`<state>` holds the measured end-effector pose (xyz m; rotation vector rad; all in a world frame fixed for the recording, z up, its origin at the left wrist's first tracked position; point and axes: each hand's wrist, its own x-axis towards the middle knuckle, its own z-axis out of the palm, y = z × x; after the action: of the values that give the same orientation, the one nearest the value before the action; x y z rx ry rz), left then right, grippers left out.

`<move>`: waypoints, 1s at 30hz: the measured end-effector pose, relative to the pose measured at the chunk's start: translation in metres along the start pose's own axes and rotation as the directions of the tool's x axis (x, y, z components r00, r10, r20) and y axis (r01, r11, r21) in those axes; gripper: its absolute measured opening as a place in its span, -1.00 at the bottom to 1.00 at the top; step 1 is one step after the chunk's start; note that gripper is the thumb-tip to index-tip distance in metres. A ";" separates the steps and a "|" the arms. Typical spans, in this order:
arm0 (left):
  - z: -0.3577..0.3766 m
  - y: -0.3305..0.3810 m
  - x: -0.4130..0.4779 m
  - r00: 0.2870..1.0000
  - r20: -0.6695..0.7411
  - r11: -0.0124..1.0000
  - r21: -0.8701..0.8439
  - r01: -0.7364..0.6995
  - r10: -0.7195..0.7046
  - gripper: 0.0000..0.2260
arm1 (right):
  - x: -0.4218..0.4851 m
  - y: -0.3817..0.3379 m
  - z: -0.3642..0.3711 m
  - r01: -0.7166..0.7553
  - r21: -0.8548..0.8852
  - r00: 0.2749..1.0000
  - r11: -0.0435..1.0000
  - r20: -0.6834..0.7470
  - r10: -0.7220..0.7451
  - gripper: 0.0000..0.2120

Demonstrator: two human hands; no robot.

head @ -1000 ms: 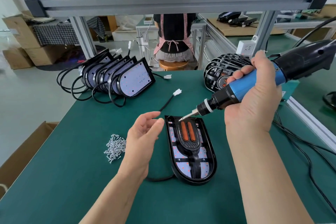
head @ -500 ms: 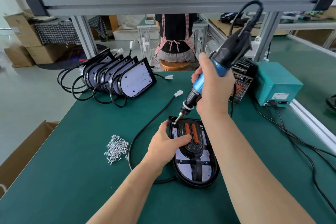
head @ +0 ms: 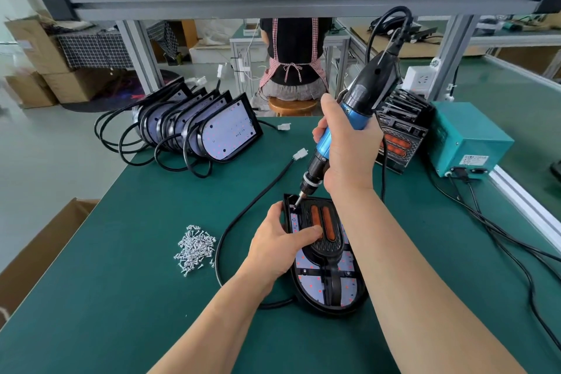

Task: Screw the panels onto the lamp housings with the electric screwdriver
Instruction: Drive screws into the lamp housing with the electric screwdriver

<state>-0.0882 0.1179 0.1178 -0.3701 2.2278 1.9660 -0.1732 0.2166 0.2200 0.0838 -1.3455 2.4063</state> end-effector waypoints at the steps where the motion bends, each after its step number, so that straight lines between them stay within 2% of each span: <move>1: 0.000 0.000 0.000 1.000 0.001 1.000 -0.001 -0.002 0.002 -0.20 | 0.000 0.000 0.000 -0.002 -0.002 1.000 1.000 0.005 0.002 -0.78; 6: 0.000 -0.001 0.000 1.000 0.009 1.000 -0.006 -0.008 0.009 -0.25 | 0.002 0.000 0.004 -0.019 -0.026 0.998 0.999 0.064 0.020 -0.81; 10: -0.001 -0.001 0.000 1.000 0.009 1.000 -0.002 -0.007 0.007 -0.21 | 0.004 0.001 0.006 -0.015 -0.060 0.996 0.998 0.089 0.021 -0.81; 14: -0.002 -0.001 -0.001 1.000 0.017 1.000 -0.005 -0.010 0.010 -0.28 | 0.004 0.002 0.006 -0.012 -0.070 0.995 0.998 0.097 0.018 -0.82; 20: -0.001 -0.002 0.000 1.000 0.013 0.999 0.020 -0.027 0.027 -0.52 | 0.004 0.003 0.006 0.003 -0.084 0.995 0.996 0.095 0.005 -0.83; 23: -0.002 -0.003 0.000 0.999 0.010 0.999 0.019 -0.031 0.031 -0.46 | 0.004 0.005 0.006 0.010 -0.098 0.994 0.995 0.108 0.001 -0.83; 30: -0.001 -0.002 0.000 1.000 -0.014 1.000 -0.012 -0.005 0.005 -0.15 | 0.003 0.008 0.007 0.052 -0.127 0.990 0.991 0.140 -0.034 -0.79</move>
<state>-0.0875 0.1171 0.1161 -0.3814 2.2285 1.9863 -0.1795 0.2075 0.2179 0.2454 -1.5427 2.3063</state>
